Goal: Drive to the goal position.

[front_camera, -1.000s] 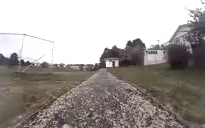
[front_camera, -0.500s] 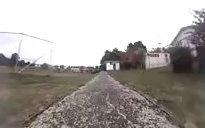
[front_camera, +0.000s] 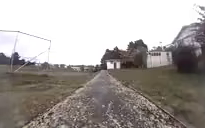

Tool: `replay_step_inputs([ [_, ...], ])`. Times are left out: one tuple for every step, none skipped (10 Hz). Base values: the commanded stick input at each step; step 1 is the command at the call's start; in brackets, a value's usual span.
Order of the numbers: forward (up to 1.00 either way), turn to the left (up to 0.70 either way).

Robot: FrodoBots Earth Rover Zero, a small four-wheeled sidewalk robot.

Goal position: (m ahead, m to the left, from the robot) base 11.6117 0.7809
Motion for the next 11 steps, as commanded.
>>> replay_step_inputs([
  [1.0, -0.25],
  [1.0, -0.32],
  [1.0, 0.0],
  [1.0, 0.0],
  [1.0, 0.0],
  [1.0, 0.0],
  [1.0, 0.0],
  [1.0, 0.0],
  [1.0, 0.0],
  [1.0, 0.0],
  [1.0, 0.0],
])
